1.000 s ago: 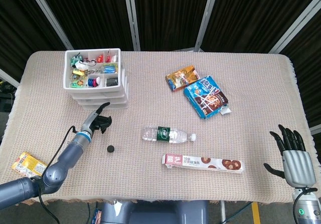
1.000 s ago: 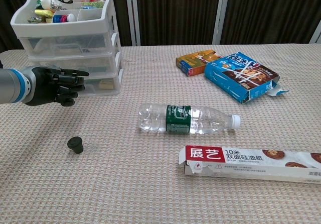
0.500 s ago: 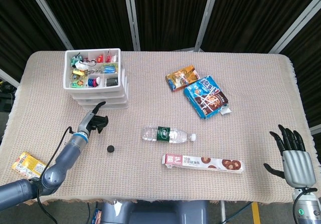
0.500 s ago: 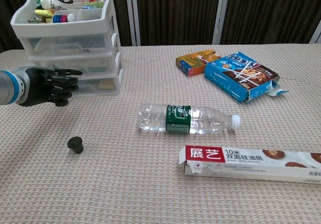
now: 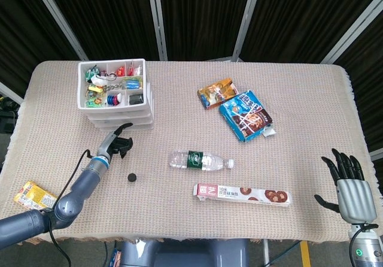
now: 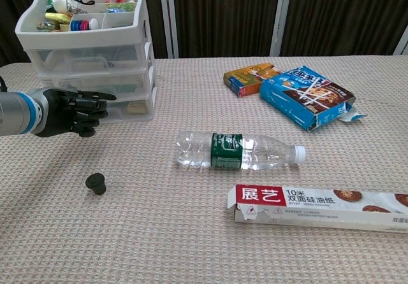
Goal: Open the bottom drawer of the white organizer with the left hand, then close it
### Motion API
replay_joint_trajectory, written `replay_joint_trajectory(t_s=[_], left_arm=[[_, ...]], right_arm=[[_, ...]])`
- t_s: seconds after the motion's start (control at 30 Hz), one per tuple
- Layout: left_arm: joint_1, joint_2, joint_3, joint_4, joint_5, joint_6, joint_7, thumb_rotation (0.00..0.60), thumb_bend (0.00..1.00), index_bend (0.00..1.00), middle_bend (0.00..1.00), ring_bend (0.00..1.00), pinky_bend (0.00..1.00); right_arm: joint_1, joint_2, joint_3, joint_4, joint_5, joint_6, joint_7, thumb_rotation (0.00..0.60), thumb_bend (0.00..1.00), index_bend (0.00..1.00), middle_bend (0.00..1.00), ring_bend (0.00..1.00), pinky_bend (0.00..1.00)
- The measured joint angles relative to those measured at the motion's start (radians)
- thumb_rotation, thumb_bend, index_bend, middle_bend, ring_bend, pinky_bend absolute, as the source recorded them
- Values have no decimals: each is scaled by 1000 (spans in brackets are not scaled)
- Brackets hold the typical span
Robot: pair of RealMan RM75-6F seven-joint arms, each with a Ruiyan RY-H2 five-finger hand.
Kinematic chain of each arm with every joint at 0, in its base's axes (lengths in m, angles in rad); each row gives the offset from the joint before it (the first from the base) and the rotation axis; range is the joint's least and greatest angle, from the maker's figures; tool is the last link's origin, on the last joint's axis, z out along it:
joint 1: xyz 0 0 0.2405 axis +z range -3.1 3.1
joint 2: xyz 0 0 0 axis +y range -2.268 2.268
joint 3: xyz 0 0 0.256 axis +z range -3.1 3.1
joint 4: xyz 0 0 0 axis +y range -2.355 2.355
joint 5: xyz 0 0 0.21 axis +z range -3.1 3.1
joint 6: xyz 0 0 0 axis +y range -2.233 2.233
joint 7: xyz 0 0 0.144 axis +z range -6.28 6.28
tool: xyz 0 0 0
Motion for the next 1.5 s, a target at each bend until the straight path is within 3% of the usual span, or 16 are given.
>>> replay_joint_trajectory(t_s=[0.5, 0.87, 1.2, 1.5], left_arm=[[29, 30, 22, -42, 70, -8, -22, 600, 652, 322, 863, 886, 806], [107, 70, 62, -107, 170, 22, -53, 600, 652, 335, 844, 874, 799], [171, 95, 140, -171, 336, 162, 22, 600, 654, 312, 734, 772, 738], [197, 97, 235, -186, 617, 450, 351, 600, 653, 194, 556, 609, 617]], right_arm=[[-1, 0, -1, -1, -1, 2, -3, 600, 8, 156, 0, 0, 0], [-2, 1, -1, 0, -3, 5, -2, 600, 8, 156, 0, 0, 0], [-3, 0, 0, -1, -4, 7, -3, 600, 8, 155, 0, 0, 0], [-2, -2, 0, 3, -6, 8, -12, 600, 8, 155, 0, 0, 0]])
